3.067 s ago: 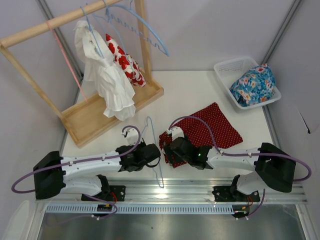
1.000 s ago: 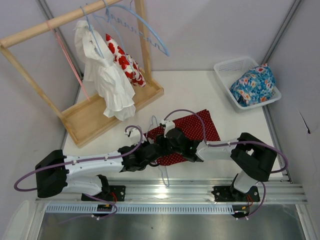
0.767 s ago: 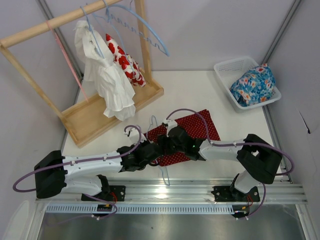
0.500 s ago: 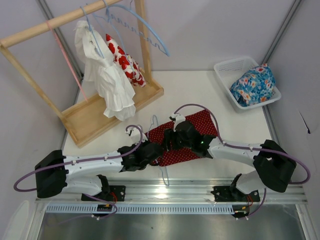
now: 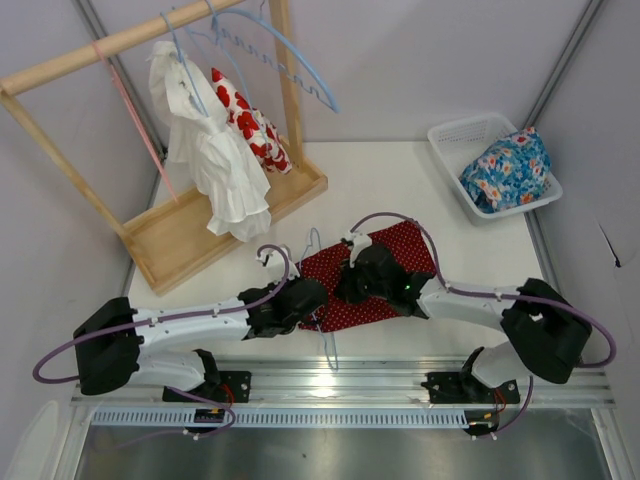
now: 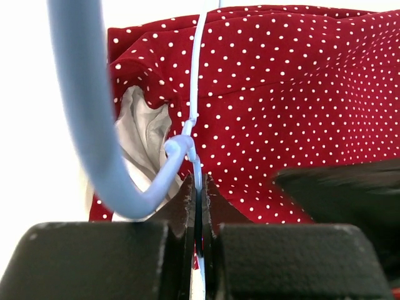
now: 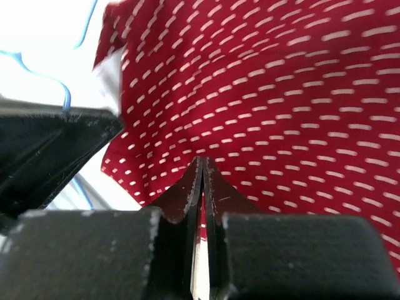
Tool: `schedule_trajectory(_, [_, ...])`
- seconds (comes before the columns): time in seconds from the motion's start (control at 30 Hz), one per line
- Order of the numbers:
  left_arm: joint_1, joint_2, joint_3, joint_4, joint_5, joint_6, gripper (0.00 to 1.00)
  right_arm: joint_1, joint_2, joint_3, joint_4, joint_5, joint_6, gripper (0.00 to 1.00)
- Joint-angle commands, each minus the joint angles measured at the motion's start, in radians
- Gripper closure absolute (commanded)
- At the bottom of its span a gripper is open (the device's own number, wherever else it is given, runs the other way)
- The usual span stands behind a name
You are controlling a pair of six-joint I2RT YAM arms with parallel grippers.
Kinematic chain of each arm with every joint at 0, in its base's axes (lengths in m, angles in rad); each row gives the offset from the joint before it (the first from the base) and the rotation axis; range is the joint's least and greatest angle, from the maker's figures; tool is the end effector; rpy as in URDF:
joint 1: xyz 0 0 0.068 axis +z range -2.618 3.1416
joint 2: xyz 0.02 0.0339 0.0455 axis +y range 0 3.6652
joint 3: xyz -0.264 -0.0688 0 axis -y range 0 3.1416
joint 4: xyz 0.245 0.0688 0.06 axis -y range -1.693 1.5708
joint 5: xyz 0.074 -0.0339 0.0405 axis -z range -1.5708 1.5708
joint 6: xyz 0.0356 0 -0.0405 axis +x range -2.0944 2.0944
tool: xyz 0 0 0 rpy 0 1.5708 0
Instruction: Place the skirt on the hanger
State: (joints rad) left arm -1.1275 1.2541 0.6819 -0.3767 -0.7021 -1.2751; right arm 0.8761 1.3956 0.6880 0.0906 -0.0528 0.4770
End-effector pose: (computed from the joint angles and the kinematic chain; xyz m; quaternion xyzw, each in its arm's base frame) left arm 0.1216 -0.2026 0.1999 -0.1708 0.8838 -0.1497 0.4091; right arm 0.1833 0.2229 0.1964 -0.1879 0.8681 0.3056 0.3431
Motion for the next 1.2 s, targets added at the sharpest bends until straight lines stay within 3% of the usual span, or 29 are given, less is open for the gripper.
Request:
schedule_trajectory(0.0, [0.008, -0.015, 0.044, 0.022, -0.008, 0.025, 1.0, 0.052, 0.074, 0.011, 0.191, -0.134, -0.015, 0.97])
schedule_trajectory(0.23, [0.006, -0.03, 0.027, 0.01, 0.004, 0.033, 1.0, 0.077, 0.314, 0.106, 0.375, -0.291, 0.026, 1.0])
schedule_trajectory(0.6, [0.006, -0.067, -0.004, -0.011, -0.007, 0.034, 1.0, 0.066, 0.442, 0.177, 0.462, -0.383, 0.083, 1.0])
schedule_trajectory(0.8, [0.008, -0.07, -0.016, -0.007, 0.001, 0.051, 1.0, -0.003, 0.327, 0.157, 0.312, -0.288, 0.052, 0.99])
schedule_trajectory(0.97, [0.006, -0.025, 0.013, -0.004, 0.012, 0.094, 1.0, -0.038, 0.183, 0.209, 0.083, -0.167, -0.046, 0.89])
schedule_trajectory(1.17, [0.006, 0.017, 0.059, 0.015, 0.024, 0.18, 1.0, -0.071, 0.034, 0.161, -0.081, -0.003, -0.133, 0.89])
